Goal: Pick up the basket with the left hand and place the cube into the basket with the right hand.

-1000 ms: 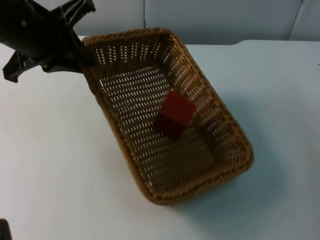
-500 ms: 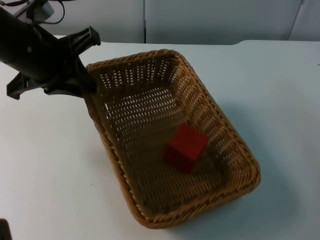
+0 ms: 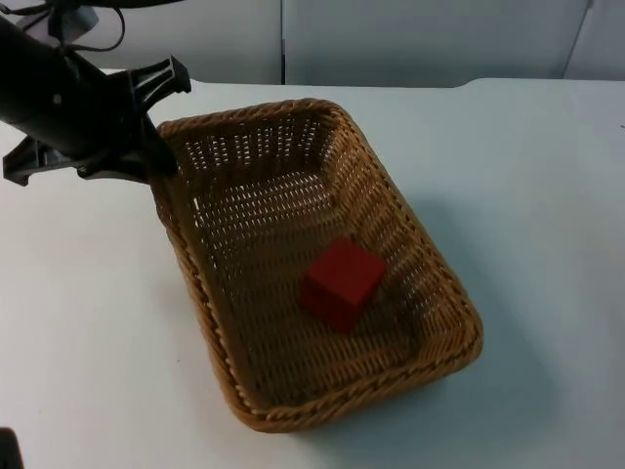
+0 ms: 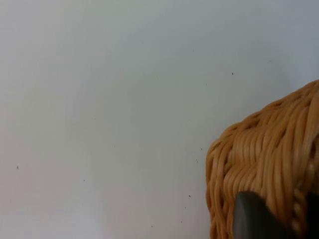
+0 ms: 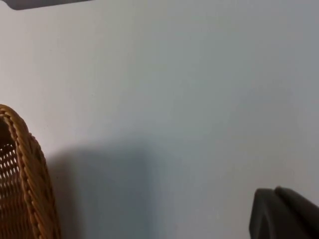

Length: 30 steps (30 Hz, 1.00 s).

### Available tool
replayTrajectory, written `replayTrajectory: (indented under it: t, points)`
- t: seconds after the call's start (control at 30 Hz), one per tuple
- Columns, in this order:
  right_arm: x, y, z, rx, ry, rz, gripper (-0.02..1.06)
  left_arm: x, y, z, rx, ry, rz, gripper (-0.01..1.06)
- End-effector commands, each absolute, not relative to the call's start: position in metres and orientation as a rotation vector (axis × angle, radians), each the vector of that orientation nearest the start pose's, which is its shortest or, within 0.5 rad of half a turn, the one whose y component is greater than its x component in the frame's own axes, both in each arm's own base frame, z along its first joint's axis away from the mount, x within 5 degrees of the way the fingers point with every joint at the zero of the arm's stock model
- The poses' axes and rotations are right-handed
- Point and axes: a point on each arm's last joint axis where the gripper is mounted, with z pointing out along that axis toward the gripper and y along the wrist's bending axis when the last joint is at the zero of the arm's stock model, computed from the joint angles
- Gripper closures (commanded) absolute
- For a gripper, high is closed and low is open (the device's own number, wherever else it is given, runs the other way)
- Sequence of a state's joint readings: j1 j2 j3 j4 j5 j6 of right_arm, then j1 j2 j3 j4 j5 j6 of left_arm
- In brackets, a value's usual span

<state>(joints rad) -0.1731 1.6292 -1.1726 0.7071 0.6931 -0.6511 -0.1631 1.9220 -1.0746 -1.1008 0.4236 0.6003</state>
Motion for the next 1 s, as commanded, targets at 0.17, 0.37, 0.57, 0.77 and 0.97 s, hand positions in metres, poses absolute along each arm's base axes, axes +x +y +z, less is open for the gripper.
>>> replayTrajectory:
  t: [0.17,0.37,0.57,0.77,0.97]
  points:
    - [0.347,-0.024,0.272,-0.046,2.419,0.427,1.05,0.385,-0.105,0.161,-0.158,2.520,-0.724,0.63]
    - [0.347,-0.024,0.272,-0.046,2.419,0.427,1.05,0.395,-0.127,0.167,-0.087,2.488,-0.745,0.37]
    - [0.347,-0.024,0.272,-0.044,2.418,0.430,1.05,0.409,-0.134,0.198,0.214,2.387,-0.712,0.37]
    - [0.347,-0.024,0.272,-0.042,2.413,0.420,1.05,0.405,-0.122,0.243,0.497,2.374,-0.732,0.37]
    - [0.349,-0.025,0.272,-0.034,2.400,0.405,1.05,0.393,-0.094,0.276,0.431,2.422,-0.771,0.47]
